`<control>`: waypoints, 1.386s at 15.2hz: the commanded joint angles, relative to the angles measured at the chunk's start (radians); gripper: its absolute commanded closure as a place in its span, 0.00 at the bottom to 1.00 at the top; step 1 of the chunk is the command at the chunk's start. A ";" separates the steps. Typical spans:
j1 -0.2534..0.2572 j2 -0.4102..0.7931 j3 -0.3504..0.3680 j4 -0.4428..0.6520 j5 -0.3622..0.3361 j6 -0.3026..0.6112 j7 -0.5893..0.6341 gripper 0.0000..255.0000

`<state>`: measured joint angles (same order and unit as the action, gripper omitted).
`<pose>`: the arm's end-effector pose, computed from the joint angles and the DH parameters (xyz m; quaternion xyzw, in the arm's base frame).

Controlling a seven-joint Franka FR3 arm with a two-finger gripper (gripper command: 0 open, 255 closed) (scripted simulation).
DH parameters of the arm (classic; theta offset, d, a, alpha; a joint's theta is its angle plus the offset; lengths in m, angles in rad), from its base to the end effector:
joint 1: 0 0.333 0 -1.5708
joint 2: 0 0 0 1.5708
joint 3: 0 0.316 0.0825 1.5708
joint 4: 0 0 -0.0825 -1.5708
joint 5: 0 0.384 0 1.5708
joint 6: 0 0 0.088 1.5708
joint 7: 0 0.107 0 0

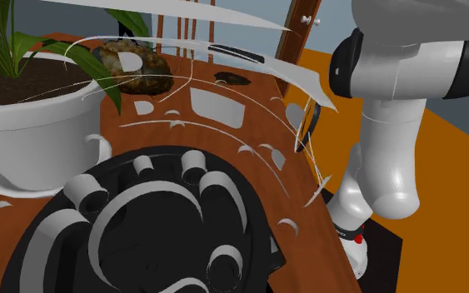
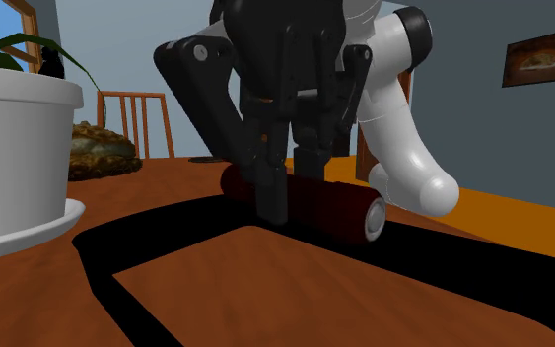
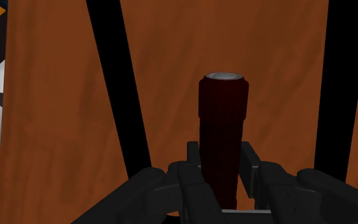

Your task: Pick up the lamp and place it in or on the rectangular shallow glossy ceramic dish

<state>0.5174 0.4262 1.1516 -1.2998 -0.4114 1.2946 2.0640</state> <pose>0.1242 0.5882 0.5923 0.9680 -0.2310 0.0359 0.0909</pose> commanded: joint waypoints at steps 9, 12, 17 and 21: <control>-0.002 0.001 0.000 -0.007 -0.001 0.007 0.001 0.00; -0.002 0.001 0.000 -0.007 -0.001 0.007 0.001 0.00; 0.202 0.101 -0.062 0.298 -0.093 -0.190 0.002 0.00; 0.202 0.101 -0.064 0.298 -0.093 -0.190 0.002 0.00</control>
<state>0.7139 0.5242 1.0899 -1.0098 -0.5013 1.1094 2.0659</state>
